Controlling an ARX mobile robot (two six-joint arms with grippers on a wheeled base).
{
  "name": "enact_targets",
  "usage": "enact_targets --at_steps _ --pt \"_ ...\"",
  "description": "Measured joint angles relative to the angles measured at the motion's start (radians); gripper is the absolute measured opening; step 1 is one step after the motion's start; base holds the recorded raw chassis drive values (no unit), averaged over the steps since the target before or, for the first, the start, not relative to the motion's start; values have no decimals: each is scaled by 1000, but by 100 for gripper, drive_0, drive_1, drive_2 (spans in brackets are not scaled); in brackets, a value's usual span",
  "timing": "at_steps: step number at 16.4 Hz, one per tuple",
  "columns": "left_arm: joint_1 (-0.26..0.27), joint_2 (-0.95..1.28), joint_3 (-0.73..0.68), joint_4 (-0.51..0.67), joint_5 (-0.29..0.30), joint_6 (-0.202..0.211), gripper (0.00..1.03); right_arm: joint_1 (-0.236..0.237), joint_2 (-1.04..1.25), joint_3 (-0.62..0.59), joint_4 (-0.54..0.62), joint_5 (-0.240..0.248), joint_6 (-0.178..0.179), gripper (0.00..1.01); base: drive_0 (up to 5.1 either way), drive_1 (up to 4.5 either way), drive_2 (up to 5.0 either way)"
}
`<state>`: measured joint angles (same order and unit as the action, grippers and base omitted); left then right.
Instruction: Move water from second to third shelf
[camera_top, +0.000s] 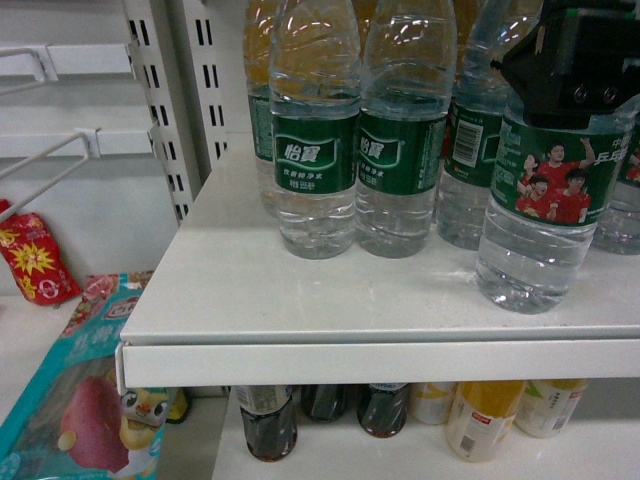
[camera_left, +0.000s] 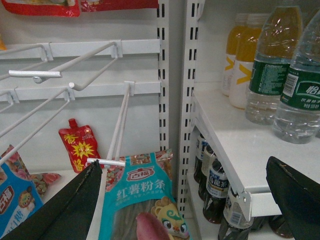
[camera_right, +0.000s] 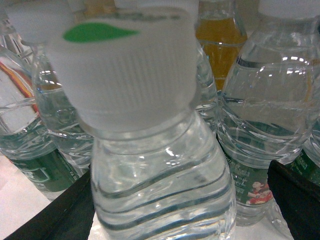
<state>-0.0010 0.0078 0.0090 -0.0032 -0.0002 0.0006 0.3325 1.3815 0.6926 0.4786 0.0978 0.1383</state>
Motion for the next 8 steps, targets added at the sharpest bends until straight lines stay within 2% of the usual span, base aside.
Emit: enact_targets --at_steps 5,8 --pt "0 0 0 0 0 0 98 0 -80 -35 -57 -29 1 98 0 0 0" --pt "0 0 0 0 0 0 98 0 -224 -85 -89 -63 22 98 0 0 0"
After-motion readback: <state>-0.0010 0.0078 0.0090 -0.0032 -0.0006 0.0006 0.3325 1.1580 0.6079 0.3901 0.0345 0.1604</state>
